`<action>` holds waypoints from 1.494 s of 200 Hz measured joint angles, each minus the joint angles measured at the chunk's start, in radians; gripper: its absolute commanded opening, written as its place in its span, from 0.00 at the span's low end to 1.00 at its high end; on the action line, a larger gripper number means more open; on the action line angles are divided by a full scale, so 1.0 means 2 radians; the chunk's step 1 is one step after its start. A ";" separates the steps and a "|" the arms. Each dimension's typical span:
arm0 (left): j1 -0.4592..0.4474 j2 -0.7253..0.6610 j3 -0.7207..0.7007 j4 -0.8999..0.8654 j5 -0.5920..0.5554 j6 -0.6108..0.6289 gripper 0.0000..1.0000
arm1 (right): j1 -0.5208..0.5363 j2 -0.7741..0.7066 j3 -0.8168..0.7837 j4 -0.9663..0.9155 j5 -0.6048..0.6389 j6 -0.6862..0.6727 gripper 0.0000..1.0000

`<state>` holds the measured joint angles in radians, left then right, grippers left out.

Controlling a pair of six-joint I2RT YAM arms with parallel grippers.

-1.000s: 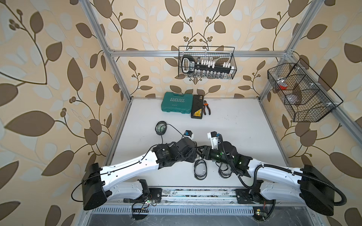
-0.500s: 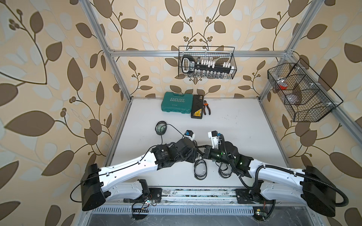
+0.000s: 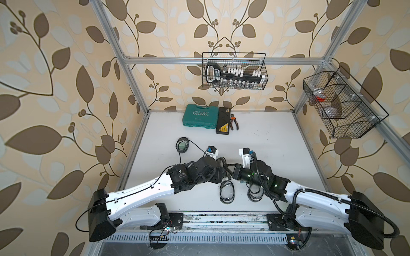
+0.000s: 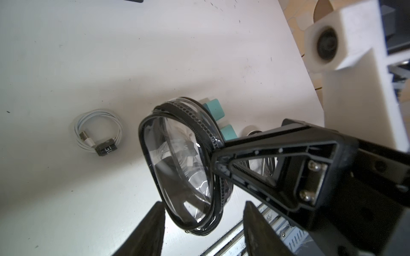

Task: Pack away charging kits
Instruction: Open the storage bag.

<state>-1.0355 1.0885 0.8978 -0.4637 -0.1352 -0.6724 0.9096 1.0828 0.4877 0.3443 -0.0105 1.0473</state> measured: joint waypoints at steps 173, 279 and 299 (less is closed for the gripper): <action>-0.019 0.067 0.003 -0.045 -0.105 -0.021 0.20 | -0.001 -0.019 0.000 -0.028 0.005 0.006 0.00; 0.002 0.082 0.020 -0.023 -0.103 -0.031 0.49 | -0.001 -0.024 -0.003 -0.018 0.001 0.010 0.00; 0.021 0.078 0.011 -0.002 -0.087 -0.031 0.40 | -0.001 -0.025 -0.005 -0.017 0.002 0.011 0.00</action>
<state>-0.9943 1.2446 0.9203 -0.4683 -0.3084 -0.7345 0.9077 1.0332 0.4786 0.3099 -0.0074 1.0687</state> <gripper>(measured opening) 0.426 0.048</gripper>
